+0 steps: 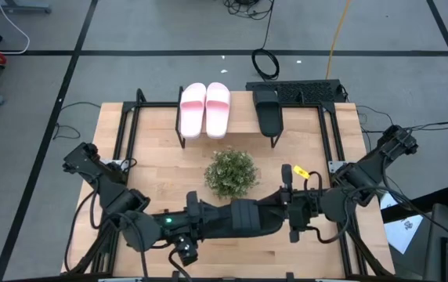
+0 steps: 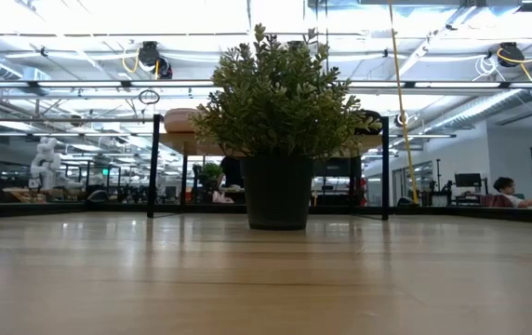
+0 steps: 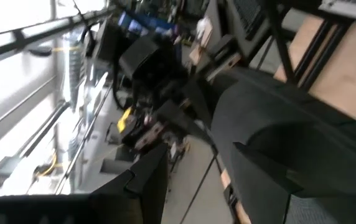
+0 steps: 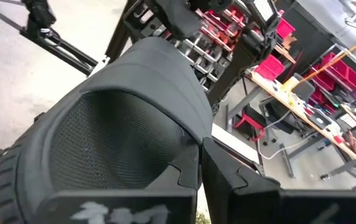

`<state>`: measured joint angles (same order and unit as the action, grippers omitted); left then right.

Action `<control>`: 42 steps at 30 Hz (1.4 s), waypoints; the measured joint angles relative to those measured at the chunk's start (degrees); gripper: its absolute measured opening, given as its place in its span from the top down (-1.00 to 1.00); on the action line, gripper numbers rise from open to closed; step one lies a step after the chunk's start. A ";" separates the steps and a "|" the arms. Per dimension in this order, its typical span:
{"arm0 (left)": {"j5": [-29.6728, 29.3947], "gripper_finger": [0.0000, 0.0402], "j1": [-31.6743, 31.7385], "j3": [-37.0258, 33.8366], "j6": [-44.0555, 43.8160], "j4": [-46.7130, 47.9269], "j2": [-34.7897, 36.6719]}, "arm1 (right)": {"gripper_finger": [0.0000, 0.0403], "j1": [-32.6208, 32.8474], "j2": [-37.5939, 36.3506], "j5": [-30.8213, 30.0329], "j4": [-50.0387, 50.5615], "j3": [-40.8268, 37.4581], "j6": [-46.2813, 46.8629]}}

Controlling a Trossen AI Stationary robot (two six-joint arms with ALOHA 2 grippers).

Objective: Pick and place slides into the shelf
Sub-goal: Put the black slipper on the shelf

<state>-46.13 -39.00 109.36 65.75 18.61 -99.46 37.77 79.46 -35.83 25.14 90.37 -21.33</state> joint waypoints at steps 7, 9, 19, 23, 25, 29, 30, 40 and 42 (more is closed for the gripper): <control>3.89 0.10 1.71 0.00 -5.85 3.89 0.00 | 1.00 -1.07 0.41 1.47 0.03 0.00 -0.43; 3.96 0.10 1.88 0.00 -6.57 4.62 0.00 | 1.00 -1.06 0.41 1.44 0.00 0.00 -0.45; -5.00 0.10 0.61 0.04 -3.50 5.22 1.04 | 1.00 -1.12 0.41 1.31 -0.10 0.00 -0.36; -6.04 0.10 -0.12 0.04 -4.34 6.84 0.88 | 1.00 -1.44 0.41 1.46 -0.11 0.00 -0.10; -5.96 0.10 -0.25 0.04 -4.91 8.61 0.87 | 1.00 -1.49 0.41 1.42 -0.18 0.00 -0.04; -4.31 0.10 -0.04 0.04 -8.31 11.76 0.92 | 1.00 -1.56 0.41 1.40 -0.50 0.00 0.09; -3.86 0.10 0.12 0.02 -8.54 11.82 0.92 | 1.00 -1.74 0.41 1.44 -0.48 0.00 0.35; 1.63 0.10 1.93 0.02 -9.39 12.85 0.92 | 1.00 -2.92 1.43 1.94 -1.47 0.02 0.70; 2.95 0.10 2.52 0.02 -9.39 12.92 0.92 | 1.00 -3.14 2.13 2.86 -1.54 0.02 0.73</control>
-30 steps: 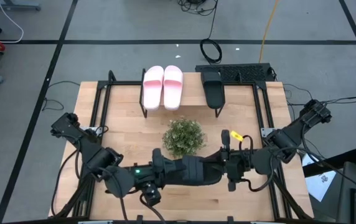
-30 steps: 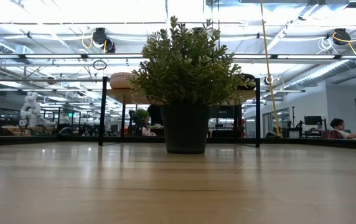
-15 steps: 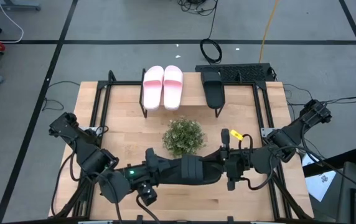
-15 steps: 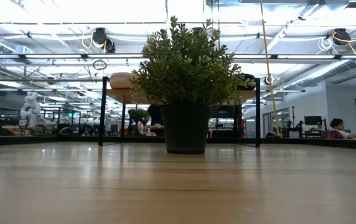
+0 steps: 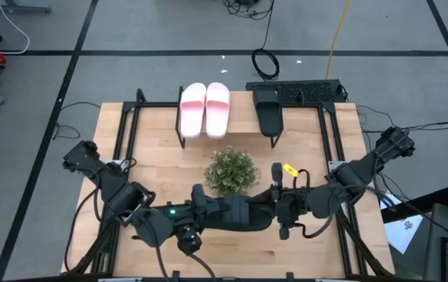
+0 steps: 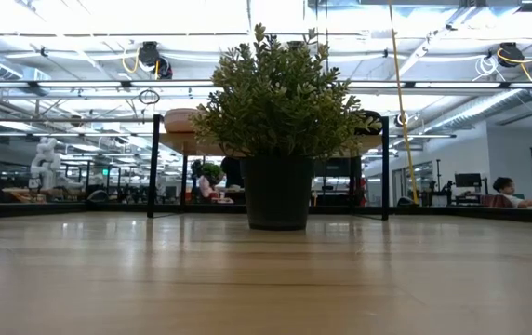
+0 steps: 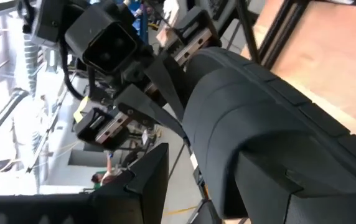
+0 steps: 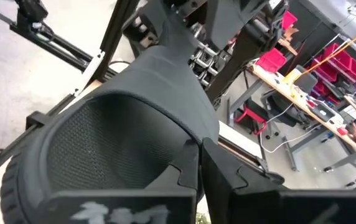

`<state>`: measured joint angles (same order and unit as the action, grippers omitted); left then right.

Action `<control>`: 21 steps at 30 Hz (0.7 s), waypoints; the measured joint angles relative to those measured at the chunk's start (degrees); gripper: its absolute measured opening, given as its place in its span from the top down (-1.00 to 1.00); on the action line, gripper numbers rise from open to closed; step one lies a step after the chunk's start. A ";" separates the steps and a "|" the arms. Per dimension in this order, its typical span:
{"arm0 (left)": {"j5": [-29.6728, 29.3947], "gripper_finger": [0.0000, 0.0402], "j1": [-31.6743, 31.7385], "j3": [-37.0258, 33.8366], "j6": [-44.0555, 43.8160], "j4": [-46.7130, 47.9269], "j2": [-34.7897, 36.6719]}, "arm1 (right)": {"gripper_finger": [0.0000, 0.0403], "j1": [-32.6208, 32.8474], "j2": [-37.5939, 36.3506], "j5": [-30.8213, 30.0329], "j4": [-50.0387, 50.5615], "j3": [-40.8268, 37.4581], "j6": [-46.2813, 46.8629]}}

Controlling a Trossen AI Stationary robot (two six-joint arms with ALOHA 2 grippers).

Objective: Pick and place slides into the shelf
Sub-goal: Put the black slipper on the shelf

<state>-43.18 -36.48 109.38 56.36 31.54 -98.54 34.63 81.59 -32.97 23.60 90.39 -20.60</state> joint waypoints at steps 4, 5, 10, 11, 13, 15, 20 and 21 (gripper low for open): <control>2.94 0.10 1.05 0.00 -0.05 0.21 0.00 | 1.00 -0.15 1.03 0.04 0.03 0.07 -0.94; 3.33 0.10 1.25 0.00 -0.04 0.21 0.00 | 1.00 -0.15 1.25 0.04 -0.07 0.07 -1.08; 3.58 0.32 1.49 0.00 0.04 0.23 0.00 | 1.00 -0.17 1.39 -0.04 -0.67 0.07 -1.45; 3.70 0.42 1.50 0.00 0.06 0.25 0.00 | 1.00 -0.17 1.39 -0.04 -1.06 0.07 -1.60; 4.56 0.66 1.58 0.00 0.05 0.45 0.00 | 1.00 -0.41 1.39 0.00 -1.99 0.07 -2.48; 5.51 0.89 1.85 0.00 0.00 0.75 0.00 | 1.00 -0.49 1.36 -0.02 -2.47 0.07 -2.84; 6.24 0.96 2.45 0.00 -2.35 1.60 0.01 | 1.00 -0.85 1.39 -0.05 -2.39 0.07 -2.56; 6.20 0.97 2.51 0.00 -3.10 1.78 0.02 | 1.00 -0.85 1.39 -0.16 -2.39 0.07 -2.56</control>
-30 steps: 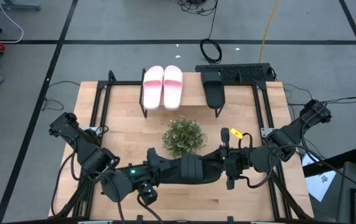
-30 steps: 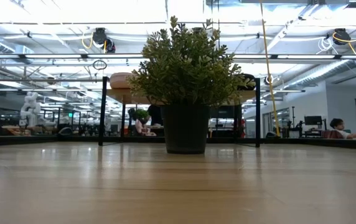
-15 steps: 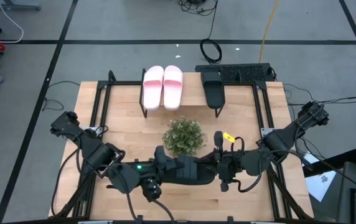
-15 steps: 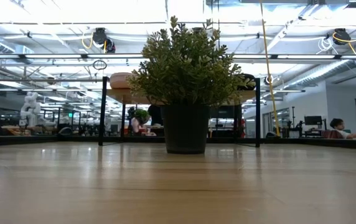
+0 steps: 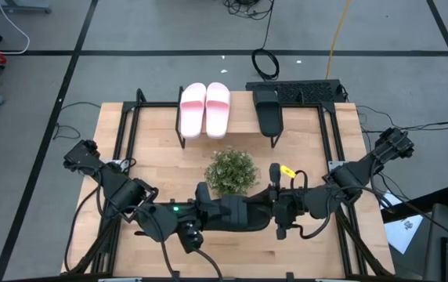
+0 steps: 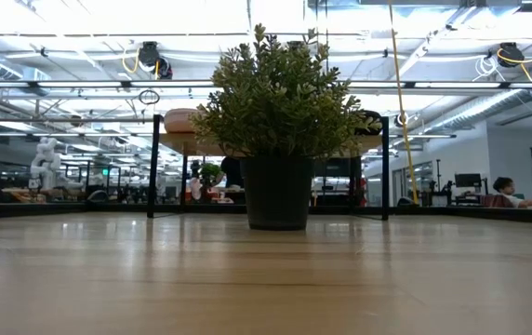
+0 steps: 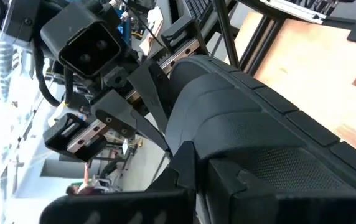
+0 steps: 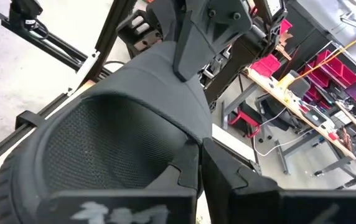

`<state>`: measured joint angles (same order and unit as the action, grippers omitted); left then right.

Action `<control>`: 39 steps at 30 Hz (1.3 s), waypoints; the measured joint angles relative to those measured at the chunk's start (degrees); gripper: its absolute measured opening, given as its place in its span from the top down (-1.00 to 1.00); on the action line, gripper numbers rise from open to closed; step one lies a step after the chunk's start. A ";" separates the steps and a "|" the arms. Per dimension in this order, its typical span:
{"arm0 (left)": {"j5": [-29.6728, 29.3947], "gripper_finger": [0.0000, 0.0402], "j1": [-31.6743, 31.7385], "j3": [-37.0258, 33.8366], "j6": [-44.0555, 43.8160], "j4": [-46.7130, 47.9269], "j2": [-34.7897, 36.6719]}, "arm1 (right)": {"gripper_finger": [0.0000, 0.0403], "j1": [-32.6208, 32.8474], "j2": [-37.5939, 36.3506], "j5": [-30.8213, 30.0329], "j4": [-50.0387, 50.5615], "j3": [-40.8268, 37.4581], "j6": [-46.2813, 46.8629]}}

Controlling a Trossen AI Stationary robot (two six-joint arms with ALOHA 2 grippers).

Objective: Pick and place slides into the shelf
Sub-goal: Put the black slipper on the shelf

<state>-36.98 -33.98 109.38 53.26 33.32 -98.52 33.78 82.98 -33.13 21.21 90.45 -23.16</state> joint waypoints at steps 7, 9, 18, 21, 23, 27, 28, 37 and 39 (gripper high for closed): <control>-5.00 0.99 -0.55 0.00 -4.99 1.31 0.00 | 0.98 -0.03 0.04 -2.17 0.33 0.00 -0.07; -7.34 0.99 -1.10 0.00 -4.99 1.61 -0.06 | 0.96 0.02 0.11 -5.02 0.46 0.00 0.35; -18.28 1.00 -3.80 -0.07 -7.47 1.55 -0.13 | 0.92 0.03 -1.97 -10.71 1.02 0.00 0.15; -20.88 1.00 -4.31 -0.07 -8.55 2.50 -0.13 | 0.92 0.02 -3.33 -10.75 1.16 0.00 0.15; -23.09 1.00 -4.31 -0.07 -9.37 2.76 -0.13 | 0.92 0.02 -4.10 -11.88 1.19 0.00 0.07; -29.74 1.00 -4.39 -0.07 -10.36 2.49 0.10 | 0.91 0.09 -5.66 -19.39 1.32 -0.01 -0.34; -31.35 1.00 -4.28 -0.07 -10.36 2.10 0.36 | 0.91 0.09 -5.97 -21.40 1.31 -0.02 -0.48; -38.82 1.00 6.61 -0.02 -1.83 -28.53 0.55 | 0.91 0.07 -6.82 -42.36 0.00 -0.04 -7.02; -41.29 1.00 9.82 0.07 1.46 -35.31 0.44 | 0.91 0.07 -6.82 -46.64 0.02 -0.04 -8.10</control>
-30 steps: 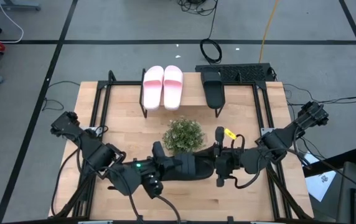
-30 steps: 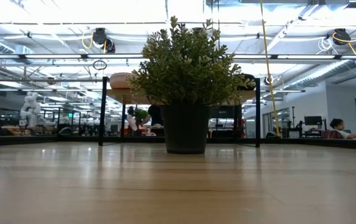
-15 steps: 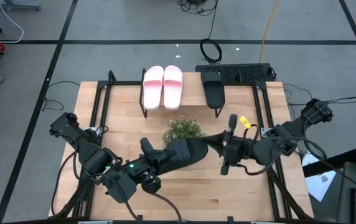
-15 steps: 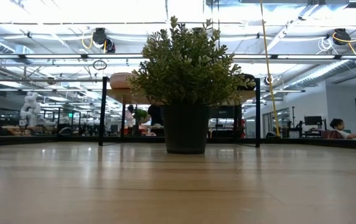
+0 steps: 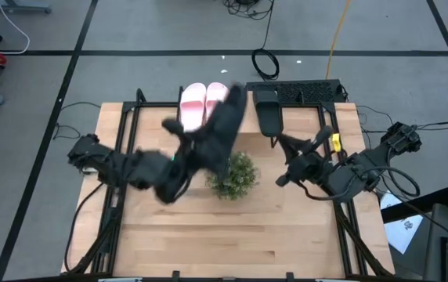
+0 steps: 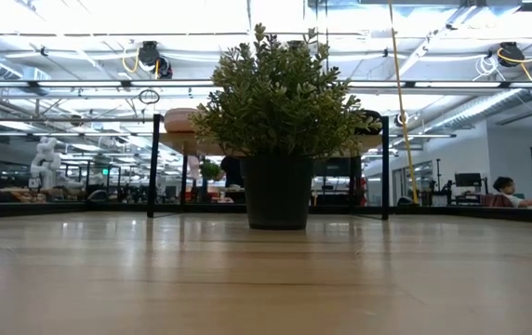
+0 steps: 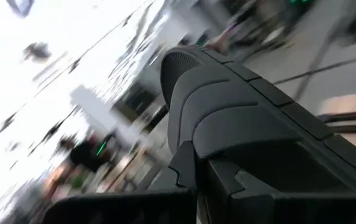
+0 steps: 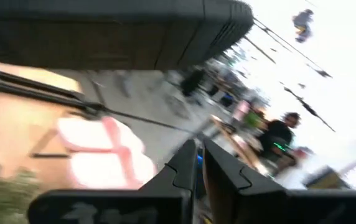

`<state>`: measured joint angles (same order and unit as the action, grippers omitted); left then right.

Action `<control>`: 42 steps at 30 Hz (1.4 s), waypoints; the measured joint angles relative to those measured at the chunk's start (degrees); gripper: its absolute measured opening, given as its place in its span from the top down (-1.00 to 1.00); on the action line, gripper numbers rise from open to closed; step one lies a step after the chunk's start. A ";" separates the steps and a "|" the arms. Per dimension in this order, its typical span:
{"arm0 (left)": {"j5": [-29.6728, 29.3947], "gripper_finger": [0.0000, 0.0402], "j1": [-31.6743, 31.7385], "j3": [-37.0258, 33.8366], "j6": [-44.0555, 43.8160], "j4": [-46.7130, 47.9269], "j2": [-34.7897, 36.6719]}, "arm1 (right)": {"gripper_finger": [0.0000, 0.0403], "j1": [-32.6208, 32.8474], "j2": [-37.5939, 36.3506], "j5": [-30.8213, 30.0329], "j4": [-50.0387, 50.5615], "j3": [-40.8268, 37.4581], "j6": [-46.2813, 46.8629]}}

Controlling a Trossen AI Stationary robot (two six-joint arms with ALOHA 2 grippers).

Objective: Pick and place slides into the shelf
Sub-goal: Put the black slipper on the shelf

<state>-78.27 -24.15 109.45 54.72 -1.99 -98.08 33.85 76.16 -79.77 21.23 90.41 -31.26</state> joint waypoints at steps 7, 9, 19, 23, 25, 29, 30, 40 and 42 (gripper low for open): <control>-2.11 1.00 8.62 -0.04 0.89 -8.65 -0.33 | 0.91 -0.10 0.00 -5.49 0.03 0.00 -4.30; -1.96 1.00 9.89 -0.04 0.51 -8.79 -0.29 | 0.91 -0.65 0.00 -3.87 0.27 0.00 -4.36; -0.73 1.00 13.18 -0.07 -4.62 -6.60 -0.33 | 0.91 -5.26 0.00 6.32 0.07 -0.04 -7.31; 0.81 1.00 15.05 -0.07 -10.63 -0.26 -0.33 | 0.91 -7.01 -0.18 6.17 0.02 -0.04 -11.60; 2.79 1.00 16.13 -0.07 -13.81 2.61 -0.33 | 0.91 -7.71 -0.33 6.16 -0.02 -0.04 -16.03; 8.18 1.00 18.71 -0.07 -18.97 5.53 -0.33 | 0.91 -9.00 -0.32 4.32 -0.24 -0.04 -22.19; 9.49 1.00 19.54 -0.07 -20.27 6.39 -0.45 | 0.91 -9.28 -0.31 2.72 -0.83 -0.04 -22.27; 12.65 1.00 27.27 -0.09 -22.28 9.20 -5.54 | 0.91 -10.61 -3.04 -4.32 -3.48 -0.04 -16.31; 12.68 1.00 28.00 -0.10 -20.43 9.67 -6.87 | 0.91 -10.62 -3.98 -4.46 -3.28 -0.04 -14.83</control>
<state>-65.58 3.85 109.34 34.29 7.68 -104.94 23.22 72.18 -84.22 17.95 90.37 -46.09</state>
